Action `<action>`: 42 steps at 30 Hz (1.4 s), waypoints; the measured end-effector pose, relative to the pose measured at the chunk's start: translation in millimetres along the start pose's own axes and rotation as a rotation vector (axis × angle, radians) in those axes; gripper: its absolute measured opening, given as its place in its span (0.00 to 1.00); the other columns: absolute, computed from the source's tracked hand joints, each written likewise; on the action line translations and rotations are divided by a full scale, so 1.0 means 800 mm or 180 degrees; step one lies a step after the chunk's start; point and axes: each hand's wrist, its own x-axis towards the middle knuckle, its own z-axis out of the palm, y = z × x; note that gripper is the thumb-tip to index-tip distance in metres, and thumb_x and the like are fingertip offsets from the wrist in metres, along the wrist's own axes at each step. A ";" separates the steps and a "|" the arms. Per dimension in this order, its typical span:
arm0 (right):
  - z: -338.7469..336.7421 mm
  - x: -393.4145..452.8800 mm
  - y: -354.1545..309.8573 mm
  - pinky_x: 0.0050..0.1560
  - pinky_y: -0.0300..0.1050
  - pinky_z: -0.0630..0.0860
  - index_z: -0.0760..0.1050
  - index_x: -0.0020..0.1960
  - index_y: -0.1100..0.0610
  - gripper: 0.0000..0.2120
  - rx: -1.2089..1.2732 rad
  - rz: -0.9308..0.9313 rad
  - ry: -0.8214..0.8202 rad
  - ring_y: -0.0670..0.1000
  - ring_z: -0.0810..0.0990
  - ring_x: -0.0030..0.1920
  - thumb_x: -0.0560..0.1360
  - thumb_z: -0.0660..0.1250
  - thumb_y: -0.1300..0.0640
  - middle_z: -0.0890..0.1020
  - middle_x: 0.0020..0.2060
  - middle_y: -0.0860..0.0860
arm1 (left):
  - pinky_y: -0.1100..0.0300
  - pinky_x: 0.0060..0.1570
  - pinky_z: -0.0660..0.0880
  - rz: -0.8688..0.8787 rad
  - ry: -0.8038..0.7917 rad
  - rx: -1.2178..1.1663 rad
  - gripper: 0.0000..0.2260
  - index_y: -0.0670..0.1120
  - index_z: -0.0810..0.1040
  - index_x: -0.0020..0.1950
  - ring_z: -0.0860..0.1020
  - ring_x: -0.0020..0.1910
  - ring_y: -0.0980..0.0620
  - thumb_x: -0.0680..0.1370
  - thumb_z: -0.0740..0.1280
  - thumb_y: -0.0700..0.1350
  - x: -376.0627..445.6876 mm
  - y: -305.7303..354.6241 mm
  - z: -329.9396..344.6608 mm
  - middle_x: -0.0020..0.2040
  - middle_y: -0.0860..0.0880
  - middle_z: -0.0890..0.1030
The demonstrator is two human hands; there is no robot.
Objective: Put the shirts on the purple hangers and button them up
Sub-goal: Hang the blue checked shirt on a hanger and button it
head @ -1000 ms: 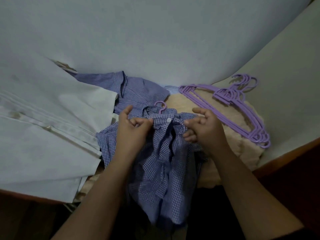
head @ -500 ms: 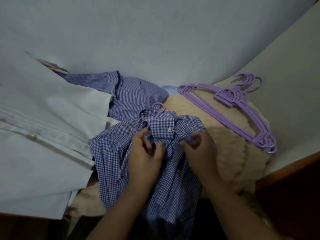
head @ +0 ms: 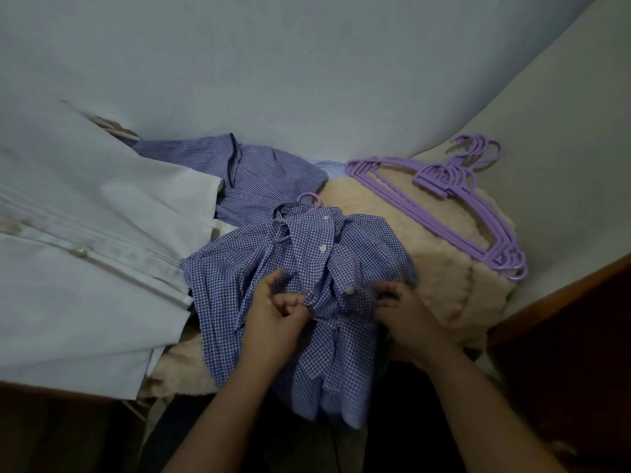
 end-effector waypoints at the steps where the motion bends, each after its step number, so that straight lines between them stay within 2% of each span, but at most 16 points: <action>1: -0.001 -0.002 0.005 0.43 0.46 0.74 0.68 0.61 0.56 0.17 -0.0006 0.0034 0.0041 0.54 0.79 0.48 0.75 0.62 0.67 0.79 0.50 0.54 | 0.72 0.36 0.72 -0.0059 0.0022 -0.0055 0.25 0.49 0.64 0.70 0.79 0.39 0.61 0.76 0.68 0.37 -0.003 -0.003 0.000 0.44 0.52 0.82; 3: 0.002 -0.004 0.010 0.42 0.45 0.73 0.69 0.62 0.55 0.17 0.0050 0.0029 0.0074 0.54 0.79 0.49 0.75 0.63 0.66 0.79 0.52 0.55 | 0.67 0.39 0.72 -0.0182 0.0052 -0.0188 0.26 0.47 0.64 0.71 0.80 0.43 0.58 0.76 0.68 0.38 -0.008 -0.008 0.003 0.44 0.52 0.83; 6: 0.010 -0.005 0.008 0.43 0.42 0.73 0.69 0.61 0.53 0.16 0.0001 -0.0226 0.0249 0.49 0.77 0.51 0.75 0.65 0.61 0.77 0.56 0.51 | 0.66 0.39 0.70 -0.0279 0.0132 -0.0361 0.27 0.48 0.64 0.72 0.80 0.44 0.60 0.76 0.69 0.41 -0.012 -0.008 0.012 0.44 0.52 0.84; 9: 0.016 -0.006 -0.005 0.40 0.36 0.70 0.69 0.57 0.51 0.13 0.0087 -0.0576 0.0592 0.41 0.74 0.47 0.74 0.68 0.56 0.76 0.51 0.48 | 0.68 0.38 0.69 -0.0258 0.0259 -0.0392 0.29 0.48 0.63 0.73 0.80 0.41 0.63 0.75 0.71 0.43 -0.011 -0.002 0.019 0.42 0.53 0.84; 12: 0.021 -0.003 -0.016 0.41 0.37 0.71 0.70 0.56 0.51 0.15 0.0249 -0.0730 0.0720 0.44 0.76 0.47 0.73 0.70 0.52 0.77 0.50 0.49 | 0.67 0.40 0.69 -0.0199 0.0353 -0.0356 0.30 0.47 0.63 0.73 0.80 0.42 0.62 0.74 0.72 0.44 -0.005 0.004 0.024 0.41 0.54 0.84; 15: 0.026 0.000 -0.019 0.41 0.35 0.71 0.72 0.56 0.52 0.16 0.0091 -0.0809 0.0756 0.45 0.77 0.46 0.71 0.73 0.54 0.78 0.48 0.50 | 0.70 0.38 0.69 -0.0183 0.0385 -0.0264 0.30 0.46 0.63 0.73 0.80 0.39 0.63 0.75 0.72 0.43 0.001 0.009 0.027 0.40 0.54 0.84; 19: 0.030 -0.003 -0.021 0.42 0.37 0.74 0.73 0.57 0.54 0.20 0.0164 -0.0717 0.0441 0.48 0.79 0.45 0.68 0.75 0.57 0.78 0.45 0.50 | 0.75 0.33 0.70 -0.0230 0.0375 -0.0251 0.30 0.46 0.63 0.73 0.80 0.38 0.61 0.75 0.72 0.43 0.005 0.013 0.030 0.41 0.51 0.84; 24: 0.034 -0.007 -0.021 0.38 0.34 0.72 0.72 0.58 0.53 0.22 0.0040 -0.0711 0.0221 0.43 0.77 0.41 0.67 0.76 0.61 0.77 0.43 0.48 | 0.60 0.45 0.77 -0.0426 0.0322 -0.0802 0.28 0.45 0.65 0.71 0.82 0.41 0.55 0.74 0.72 0.40 0.002 0.015 0.031 0.43 0.50 0.84; 27: 0.037 -0.006 -0.021 0.35 0.31 0.73 0.72 0.58 0.53 0.21 0.0025 -0.0744 0.0212 0.44 0.77 0.40 0.68 0.75 0.62 0.77 0.42 0.50 | 0.61 0.44 0.77 -0.0531 0.0247 -0.1088 0.27 0.46 0.65 0.70 0.82 0.42 0.55 0.74 0.72 0.39 0.000 0.015 0.031 0.45 0.48 0.84; 30: 0.037 -0.007 -0.021 0.35 0.33 0.73 0.72 0.57 0.54 0.19 0.0089 -0.0754 0.0298 0.44 0.78 0.39 0.69 0.74 0.62 0.78 0.44 0.51 | 0.60 0.44 0.77 -0.0597 0.0184 -0.1279 0.27 0.46 0.66 0.70 0.82 0.42 0.55 0.74 0.72 0.39 -0.001 0.016 0.031 0.45 0.49 0.84; 34: 0.039 -0.009 -0.022 0.28 0.29 0.72 0.71 0.57 0.56 0.17 0.0295 -0.0799 0.0361 0.35 0.77 0.28 0.71 0.72 0.64 0.77 0.37 0.47 | 0.59 0.48 0.78 -0.0580 0.0130 -0.1399 0.26 0.46 0.66 0.69 0.83 0.43 0.56 0.74 0.72 0.39 -0.001 0.018 0.031 0.43 0.51 0.84; 36: 0.040 -0.010 -0.022 0.27 0.28 0.71 0.70 0.56 0.57 0.17 0.0284 -0.0852 0.0387 0.34 0.75 0.26 0.71 0.72 0.65 0.77 0.36 0.47 | 0.61 0.45 0.78 -0.0553 0.0074 -0.1463 0.25 0.47 0.66 0.67 0.83 0.41 0.57 0.74 0.72 0.38 -0.001 0.021 0.032 0.42 0.51 0.84; 42: 0.045 -0.012 -0.023 0.29 0.25 0.69 0.70 0.53 0.56 0.16 0.0215 -0.0971 0.0530 0.40 0.74 0.34 0.70 0.72 0.64 0.76 0.39 0.46 | 0.61 0.43 0.78 -0.0522 0.0038 -0.1626 0.26 0.46 0.66 0.67 0.83 0.41 0.56 0.73 0.72 0.36 -0.001 0.025 0.033 0.43 0.48 0.84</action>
